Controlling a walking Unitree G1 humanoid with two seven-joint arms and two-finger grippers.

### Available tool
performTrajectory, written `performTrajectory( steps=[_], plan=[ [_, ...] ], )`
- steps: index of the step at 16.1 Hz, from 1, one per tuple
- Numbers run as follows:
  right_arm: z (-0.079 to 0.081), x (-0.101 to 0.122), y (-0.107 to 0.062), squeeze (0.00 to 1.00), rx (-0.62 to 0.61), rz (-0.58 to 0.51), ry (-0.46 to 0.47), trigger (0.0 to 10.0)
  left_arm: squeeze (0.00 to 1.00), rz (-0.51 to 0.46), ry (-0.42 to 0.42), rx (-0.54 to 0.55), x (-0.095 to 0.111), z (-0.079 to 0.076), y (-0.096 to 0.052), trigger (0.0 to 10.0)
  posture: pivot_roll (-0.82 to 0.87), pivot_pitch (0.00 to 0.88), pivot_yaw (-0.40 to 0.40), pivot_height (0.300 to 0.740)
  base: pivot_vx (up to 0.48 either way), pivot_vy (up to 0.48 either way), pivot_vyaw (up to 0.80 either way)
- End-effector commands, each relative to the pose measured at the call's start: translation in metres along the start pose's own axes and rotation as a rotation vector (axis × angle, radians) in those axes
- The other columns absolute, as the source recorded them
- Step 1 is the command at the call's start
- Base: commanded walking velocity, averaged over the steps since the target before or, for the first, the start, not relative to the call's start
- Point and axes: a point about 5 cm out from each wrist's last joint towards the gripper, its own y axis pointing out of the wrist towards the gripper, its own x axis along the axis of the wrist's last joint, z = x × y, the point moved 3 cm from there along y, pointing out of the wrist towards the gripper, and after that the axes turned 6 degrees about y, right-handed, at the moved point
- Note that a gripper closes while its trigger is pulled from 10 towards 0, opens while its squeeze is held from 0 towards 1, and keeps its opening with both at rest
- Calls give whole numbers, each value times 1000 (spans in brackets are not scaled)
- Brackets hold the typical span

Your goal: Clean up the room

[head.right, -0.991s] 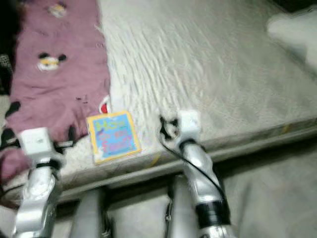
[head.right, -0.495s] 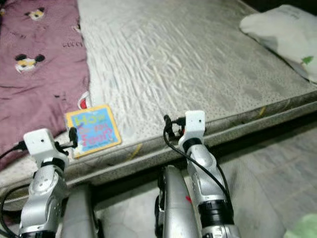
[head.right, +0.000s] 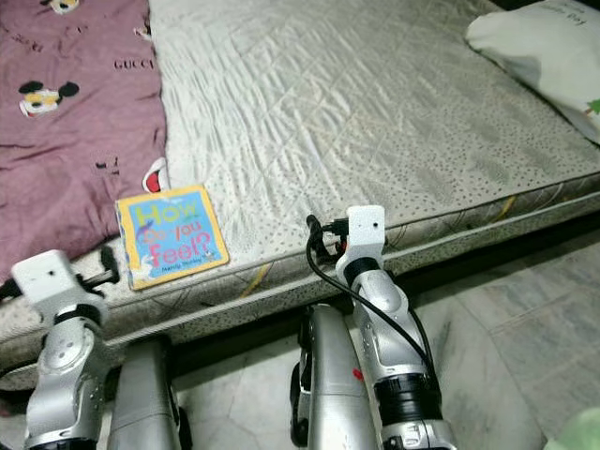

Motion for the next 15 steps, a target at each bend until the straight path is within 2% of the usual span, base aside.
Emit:
performTrajectory(
  steps=[1, 3, 5, 8, 12, 15],
  plan=[
    [-6, -5, 0, 0, -9, 32, -13, 10000, 0, 4, -6, 34, -2, 7, -2, 10000, -54, 137, -65, 498, 0, 0, 0],
    [-11, -4, 0, 0, -18, 34, -22, 10000, 0, 5, -3, 45, -2, 10, -1, 10000, -56, 139, -67, 498, 0, 0, 0],
    [-30, 1, -4, 0, -46, 39, -43, 10000, 0, 48, -2, 73, -9, 19, 10, 10000, -82, 151, -77, 498, 0, 0, 0],
    [-44, 5, -15, 0, -69, 39, -82, 10000, 0, 85, -23, 75, -17, 20, 24, 10000, -130, 160, -81, 498, 0, 0, 0],
    [-77, 12, -40, 0, -122, 70, -134, 10000, 0, 96, -56, 30, -19, 5, 34, 10000, -193, 193, -110, 498, 0, 0, 0],
    [-78, 10, -51, 0, -109, 91, -148, 10000, 0, 40, -34, -27, -6, -11, 36, 10000, -186, 220, -107, 498, 0, 0, 0]
  ],
)
